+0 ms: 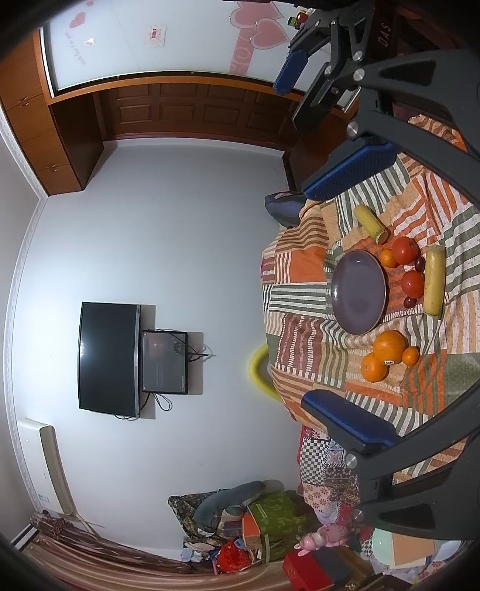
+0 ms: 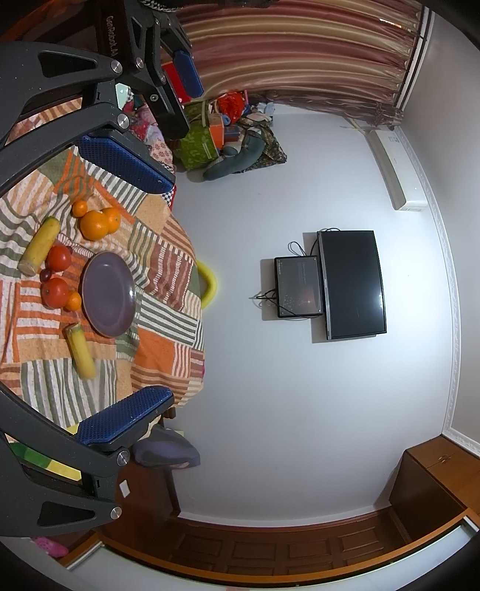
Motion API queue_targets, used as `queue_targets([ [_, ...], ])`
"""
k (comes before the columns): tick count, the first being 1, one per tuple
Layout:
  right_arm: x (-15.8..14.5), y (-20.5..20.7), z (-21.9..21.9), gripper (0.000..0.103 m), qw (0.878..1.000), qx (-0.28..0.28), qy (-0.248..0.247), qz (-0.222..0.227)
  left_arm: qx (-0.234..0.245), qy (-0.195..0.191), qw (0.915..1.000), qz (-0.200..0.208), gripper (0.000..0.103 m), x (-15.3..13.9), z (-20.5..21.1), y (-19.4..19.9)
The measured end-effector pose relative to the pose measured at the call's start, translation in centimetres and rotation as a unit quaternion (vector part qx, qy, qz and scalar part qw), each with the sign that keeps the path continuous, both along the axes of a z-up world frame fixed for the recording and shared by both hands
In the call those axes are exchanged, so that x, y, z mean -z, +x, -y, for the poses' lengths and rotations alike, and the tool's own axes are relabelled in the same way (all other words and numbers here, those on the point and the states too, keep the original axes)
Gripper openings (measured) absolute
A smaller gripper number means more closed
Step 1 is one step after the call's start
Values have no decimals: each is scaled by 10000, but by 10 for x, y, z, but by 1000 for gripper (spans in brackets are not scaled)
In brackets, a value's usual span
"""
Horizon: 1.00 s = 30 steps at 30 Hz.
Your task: Organize fruits
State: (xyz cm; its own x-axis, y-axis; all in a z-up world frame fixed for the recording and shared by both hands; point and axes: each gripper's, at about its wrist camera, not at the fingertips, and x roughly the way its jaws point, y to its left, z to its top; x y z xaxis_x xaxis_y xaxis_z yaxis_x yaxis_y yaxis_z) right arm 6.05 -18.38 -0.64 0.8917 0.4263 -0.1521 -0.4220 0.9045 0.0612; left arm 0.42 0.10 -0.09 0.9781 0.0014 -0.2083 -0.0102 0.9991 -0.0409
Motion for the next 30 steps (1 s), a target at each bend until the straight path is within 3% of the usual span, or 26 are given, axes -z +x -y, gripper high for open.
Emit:
queue_targets([
  [17,6,2,0,103,10000,-5,-13,-64,66,-4,10000,-28,103,3,0,5],
  [24,14,14,-1,103,9997,82,-136,-164,122,-65,9996,-256,102,12,-4,19],
  [26,18,19,0,102,9995,81,-146,-253,103,-69,9994,-328,96,16,-7,25],
  [30,29,37,3,87,9981,73,-228,-567,90,-97,9980,-615,84,27,-14,44],
])
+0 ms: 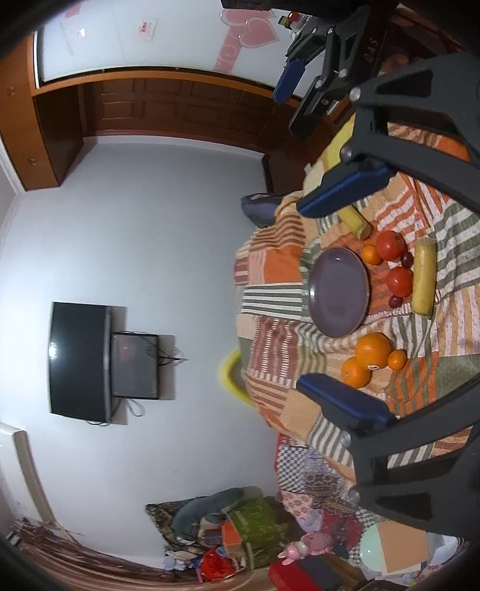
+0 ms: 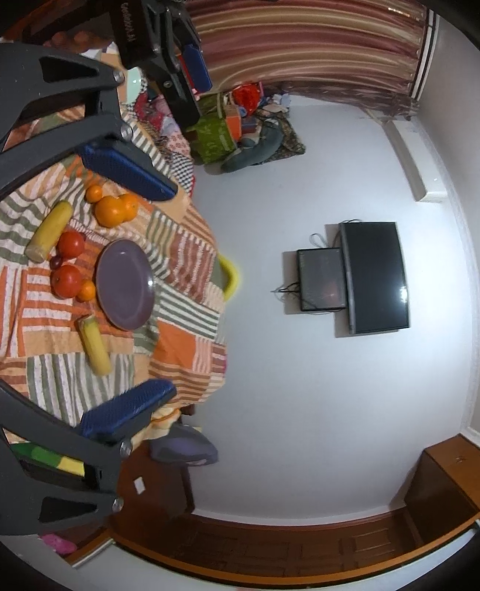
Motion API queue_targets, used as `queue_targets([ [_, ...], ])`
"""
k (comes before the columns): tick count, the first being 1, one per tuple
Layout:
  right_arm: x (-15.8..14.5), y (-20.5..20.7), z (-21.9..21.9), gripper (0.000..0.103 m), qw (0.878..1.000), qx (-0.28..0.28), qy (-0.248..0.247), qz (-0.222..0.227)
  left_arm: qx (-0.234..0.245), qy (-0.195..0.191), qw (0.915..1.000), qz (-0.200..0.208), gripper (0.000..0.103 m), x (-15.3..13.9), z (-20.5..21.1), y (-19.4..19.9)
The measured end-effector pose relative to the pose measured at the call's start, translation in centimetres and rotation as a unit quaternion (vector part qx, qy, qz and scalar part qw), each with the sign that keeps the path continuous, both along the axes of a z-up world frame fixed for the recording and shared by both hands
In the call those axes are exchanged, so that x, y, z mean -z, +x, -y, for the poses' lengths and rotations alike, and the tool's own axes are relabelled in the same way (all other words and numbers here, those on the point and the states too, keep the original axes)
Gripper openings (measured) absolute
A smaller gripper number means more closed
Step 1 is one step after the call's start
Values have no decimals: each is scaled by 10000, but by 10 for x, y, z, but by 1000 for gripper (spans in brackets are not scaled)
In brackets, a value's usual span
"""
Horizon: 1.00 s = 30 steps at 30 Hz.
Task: Organize fruits
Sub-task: 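Grasp the large Dole orange with the left gripper while the right gripper grasps the yellow cylinder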
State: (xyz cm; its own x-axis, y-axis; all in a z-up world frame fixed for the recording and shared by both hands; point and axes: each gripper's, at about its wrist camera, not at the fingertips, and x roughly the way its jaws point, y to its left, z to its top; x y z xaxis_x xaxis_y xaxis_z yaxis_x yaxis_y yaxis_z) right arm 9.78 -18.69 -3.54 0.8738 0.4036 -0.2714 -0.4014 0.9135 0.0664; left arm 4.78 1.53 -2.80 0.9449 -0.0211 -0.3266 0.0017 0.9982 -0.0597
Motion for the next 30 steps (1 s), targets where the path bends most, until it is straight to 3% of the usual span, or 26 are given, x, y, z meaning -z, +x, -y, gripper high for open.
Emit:
queue_targets([
  [5,18,26,4,71,9988,80,-247,-403,-66,-130,9990,-414,74,19,-22,28],
  [9,36,52,10,66,9956,253,-478,-759,-179,-261,9964,-787,70,37,-44,54],
  [16,66,96,21,62,9863,450,-782,-1383,-460,-34,9891,-1395,70,81,-75,100],
  [24,104,142,25,62,9726,434,-883,-2109,-268,-237,9717,-2334,70,140,-97,148],
  [30,129,167,21,62,9625,484,-1038,-2458,-149,-122,9642,-2645,70,167,-91,173],
])
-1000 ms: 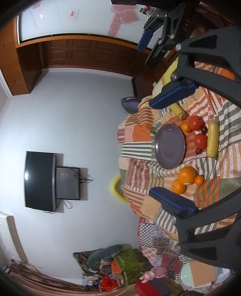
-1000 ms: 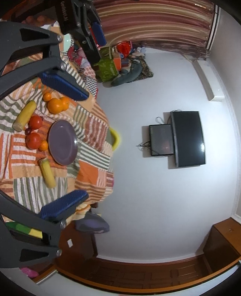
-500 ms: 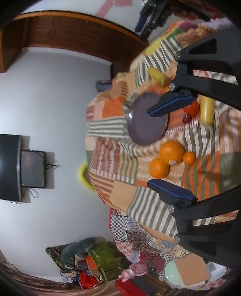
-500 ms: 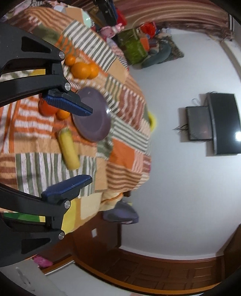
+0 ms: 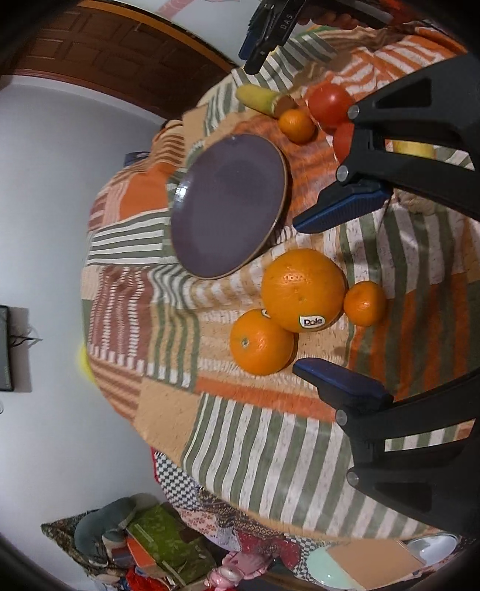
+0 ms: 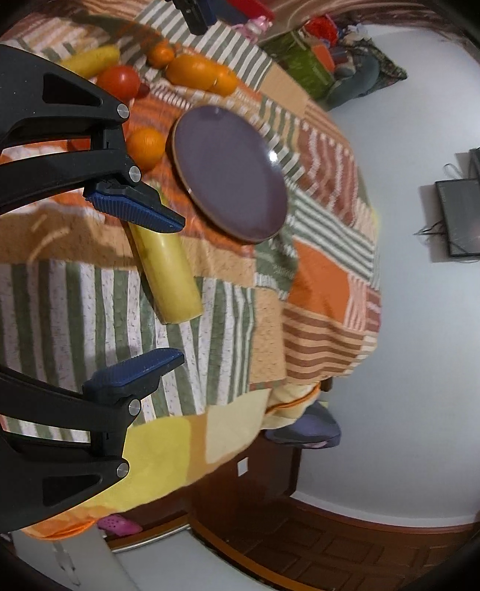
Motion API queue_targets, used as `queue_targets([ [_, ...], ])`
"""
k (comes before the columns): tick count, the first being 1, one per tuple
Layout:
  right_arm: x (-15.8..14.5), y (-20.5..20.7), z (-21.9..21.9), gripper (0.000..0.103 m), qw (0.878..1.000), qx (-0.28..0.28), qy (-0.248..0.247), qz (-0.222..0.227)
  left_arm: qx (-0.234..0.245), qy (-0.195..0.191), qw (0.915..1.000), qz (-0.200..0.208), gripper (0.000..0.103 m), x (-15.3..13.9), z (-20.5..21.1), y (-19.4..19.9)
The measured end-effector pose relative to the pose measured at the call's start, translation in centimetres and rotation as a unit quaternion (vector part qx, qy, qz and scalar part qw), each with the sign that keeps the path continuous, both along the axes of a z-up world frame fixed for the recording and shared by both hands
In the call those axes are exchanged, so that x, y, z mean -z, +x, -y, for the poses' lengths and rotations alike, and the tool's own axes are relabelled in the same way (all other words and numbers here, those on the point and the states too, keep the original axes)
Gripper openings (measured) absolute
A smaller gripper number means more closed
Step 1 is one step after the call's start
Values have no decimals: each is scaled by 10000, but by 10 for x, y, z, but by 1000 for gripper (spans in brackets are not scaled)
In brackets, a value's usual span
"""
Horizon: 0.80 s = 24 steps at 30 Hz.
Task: Organize fruits
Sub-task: 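Grasp the large Dole orange with the left gripper while the right gripper grasps the yellow cylinder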
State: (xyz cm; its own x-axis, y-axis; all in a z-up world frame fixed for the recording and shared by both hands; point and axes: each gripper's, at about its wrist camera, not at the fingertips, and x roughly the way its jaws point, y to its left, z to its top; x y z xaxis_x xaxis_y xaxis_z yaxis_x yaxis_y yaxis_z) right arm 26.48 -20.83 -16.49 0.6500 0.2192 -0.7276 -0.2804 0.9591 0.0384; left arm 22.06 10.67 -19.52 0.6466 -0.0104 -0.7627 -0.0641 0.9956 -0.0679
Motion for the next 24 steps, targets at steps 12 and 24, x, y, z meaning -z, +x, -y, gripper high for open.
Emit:
queue_targets([
  [12,20,24,-19,68,9975,-255,302,-585,140,-55,9987,-491,70,34,3,27],
  [24,39,35,-50,88,9948,-572,-37,-836,153,-27,9980,-612,70,48,8,40],
])
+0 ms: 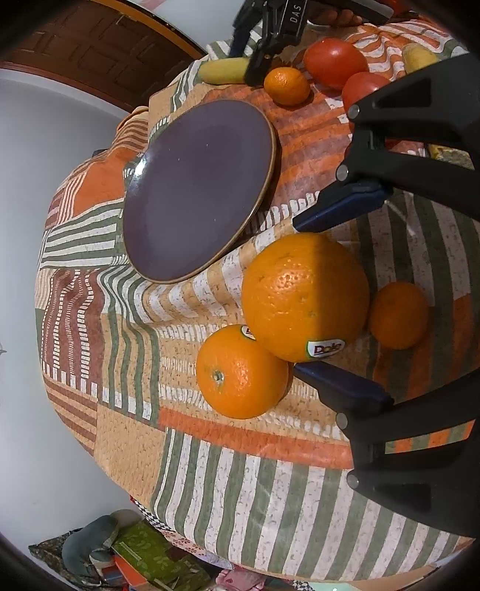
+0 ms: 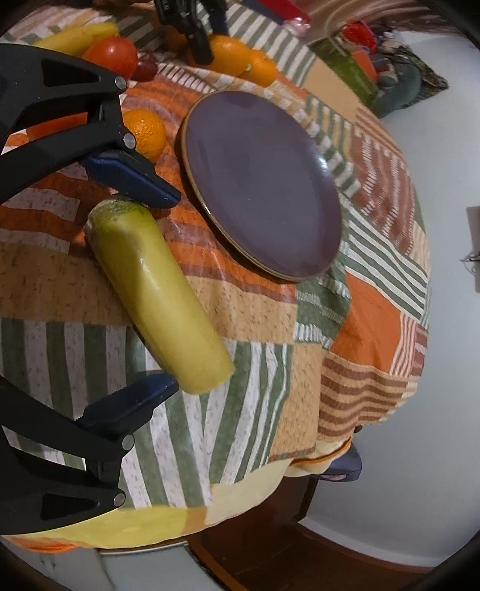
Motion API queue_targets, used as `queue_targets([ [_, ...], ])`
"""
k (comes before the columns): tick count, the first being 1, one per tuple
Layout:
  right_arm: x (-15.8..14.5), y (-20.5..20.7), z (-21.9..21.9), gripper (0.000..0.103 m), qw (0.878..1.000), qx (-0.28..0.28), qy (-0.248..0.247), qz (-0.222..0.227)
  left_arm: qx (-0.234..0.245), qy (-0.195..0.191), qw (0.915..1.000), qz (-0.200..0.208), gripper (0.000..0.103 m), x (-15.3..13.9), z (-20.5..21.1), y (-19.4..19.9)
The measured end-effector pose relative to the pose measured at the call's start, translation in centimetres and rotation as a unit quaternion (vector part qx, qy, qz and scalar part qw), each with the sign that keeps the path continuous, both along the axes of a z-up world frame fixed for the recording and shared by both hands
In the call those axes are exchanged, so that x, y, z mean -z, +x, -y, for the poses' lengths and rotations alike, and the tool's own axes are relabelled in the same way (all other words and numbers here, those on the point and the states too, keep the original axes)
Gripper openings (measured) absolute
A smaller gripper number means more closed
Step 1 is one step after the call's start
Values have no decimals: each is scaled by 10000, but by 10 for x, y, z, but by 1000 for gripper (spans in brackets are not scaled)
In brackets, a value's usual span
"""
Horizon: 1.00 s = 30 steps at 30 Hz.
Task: Organize fruits
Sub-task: 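Grasp the large Dole orange with the left gripper while the right gripper grasps the yellow cylinder, then carry the orange and yellow cylinder onto the purple plate and release both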
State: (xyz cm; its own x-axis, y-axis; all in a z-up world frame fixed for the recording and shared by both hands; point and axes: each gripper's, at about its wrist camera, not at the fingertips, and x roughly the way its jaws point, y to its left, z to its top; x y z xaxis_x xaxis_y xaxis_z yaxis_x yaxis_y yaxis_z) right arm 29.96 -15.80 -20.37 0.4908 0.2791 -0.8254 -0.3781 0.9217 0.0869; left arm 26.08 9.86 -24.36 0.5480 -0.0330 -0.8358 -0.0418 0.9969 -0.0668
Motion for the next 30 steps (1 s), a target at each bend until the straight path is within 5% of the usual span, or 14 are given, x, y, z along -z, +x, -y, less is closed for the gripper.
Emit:
queue_targets([
  [7,2,-1,5,73,9990,-8,382,-237,-31,-34,10000,-14,69,3,-1,1],
  [18,-8,-29,28,42,9990,-306,219,-257,27,-131,9996,230,68,-17,-1,-14],
  [30,-8,-2,28,43,9996,-104,142,-236,205,-108,9984,523,68,-45,14,-30],
])
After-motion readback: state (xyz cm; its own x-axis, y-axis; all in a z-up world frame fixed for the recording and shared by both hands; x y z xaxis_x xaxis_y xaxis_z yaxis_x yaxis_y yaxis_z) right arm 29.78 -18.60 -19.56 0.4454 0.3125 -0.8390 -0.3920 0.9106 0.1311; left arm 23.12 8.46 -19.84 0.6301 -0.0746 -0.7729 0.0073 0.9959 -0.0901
